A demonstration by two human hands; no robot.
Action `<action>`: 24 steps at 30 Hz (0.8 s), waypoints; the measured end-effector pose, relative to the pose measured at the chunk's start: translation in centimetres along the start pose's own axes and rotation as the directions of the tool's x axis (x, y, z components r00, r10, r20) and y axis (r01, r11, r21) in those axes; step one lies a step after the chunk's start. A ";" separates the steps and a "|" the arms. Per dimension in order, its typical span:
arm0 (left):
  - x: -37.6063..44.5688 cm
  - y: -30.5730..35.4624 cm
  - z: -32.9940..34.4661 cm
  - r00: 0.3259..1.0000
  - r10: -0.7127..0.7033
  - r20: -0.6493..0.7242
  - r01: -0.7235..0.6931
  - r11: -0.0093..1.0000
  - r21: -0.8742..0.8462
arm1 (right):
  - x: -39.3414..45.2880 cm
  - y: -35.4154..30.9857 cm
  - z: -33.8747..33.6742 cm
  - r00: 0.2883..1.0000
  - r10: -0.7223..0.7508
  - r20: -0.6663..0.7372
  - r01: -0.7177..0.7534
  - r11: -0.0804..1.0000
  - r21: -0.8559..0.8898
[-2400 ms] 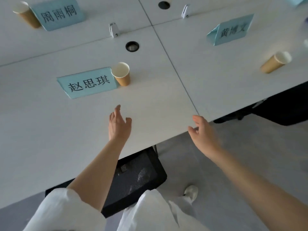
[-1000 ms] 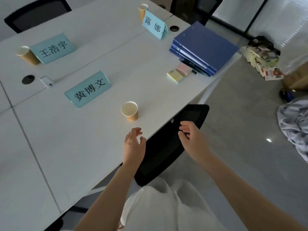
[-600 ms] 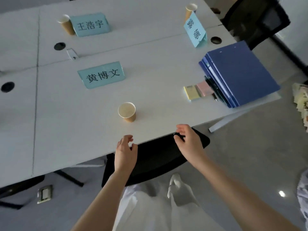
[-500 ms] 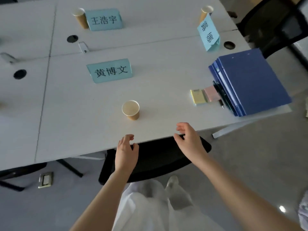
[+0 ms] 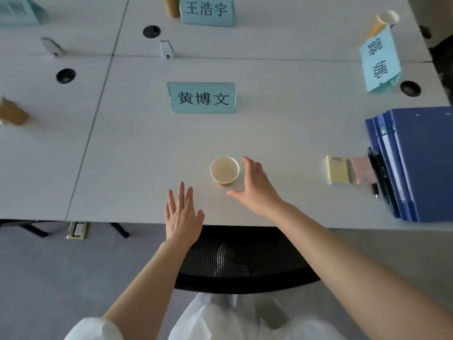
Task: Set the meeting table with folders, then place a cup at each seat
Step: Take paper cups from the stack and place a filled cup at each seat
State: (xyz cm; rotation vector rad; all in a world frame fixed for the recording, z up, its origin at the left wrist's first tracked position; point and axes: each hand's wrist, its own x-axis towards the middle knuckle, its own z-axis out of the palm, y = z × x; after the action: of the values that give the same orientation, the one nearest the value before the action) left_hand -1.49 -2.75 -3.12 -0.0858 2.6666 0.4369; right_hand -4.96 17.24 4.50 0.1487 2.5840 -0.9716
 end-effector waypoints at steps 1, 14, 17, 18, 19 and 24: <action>0.5 -0.5 0.2 1.000 -0.001 0.015 0.001 1.000 0.031 | 0.8 -0.5 0.4 1.000 0.000 0.019 0.001 0.999 -0.037; 3.4 -1.6 0.3 0.995 -0.092 0.033 0.092 0.996 -0.005 | 4.8 -2.2 1.6 0.999 -0.013 0.031 0.017 0.990 -0.139; 4.3 -1.0 -0.1 0.994 -0.111 0.002 0.111 0.994 -0.018 | 4.9 -1.7 0.8 1.000 -0.021 -0.001 0.020 0.995 -0.100; 4.8 -0.6 -0.3 0.995 -0.104 -0.004 0.104 0.994 -0.019 | 5.1 -1.4 0.2 1.000 -0.017 -0.016 0.015 0.996 -0.083; 5.2 -0.3 -0.4 0.996 -0.090 -0.011 0.089 0.996 -0.015 | 5.4 -1.2 -0.3 0.999 -0.009 -0.035 0.006 0.998 -0.063; 8.2 3.0 -0.8 0.995 -0.087 -0.038 0.086 0.996 -0.016 | 8.6 0.0 -4.4 0.987 0.025 -0.157 -0.023 1.000 0.017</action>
State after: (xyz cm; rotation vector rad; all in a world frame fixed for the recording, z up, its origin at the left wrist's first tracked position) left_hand -9.66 -0.07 -5.09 -0.2155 2.6860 0.4306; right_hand -14.31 19.86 4.26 0.2699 2.7104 -1.0081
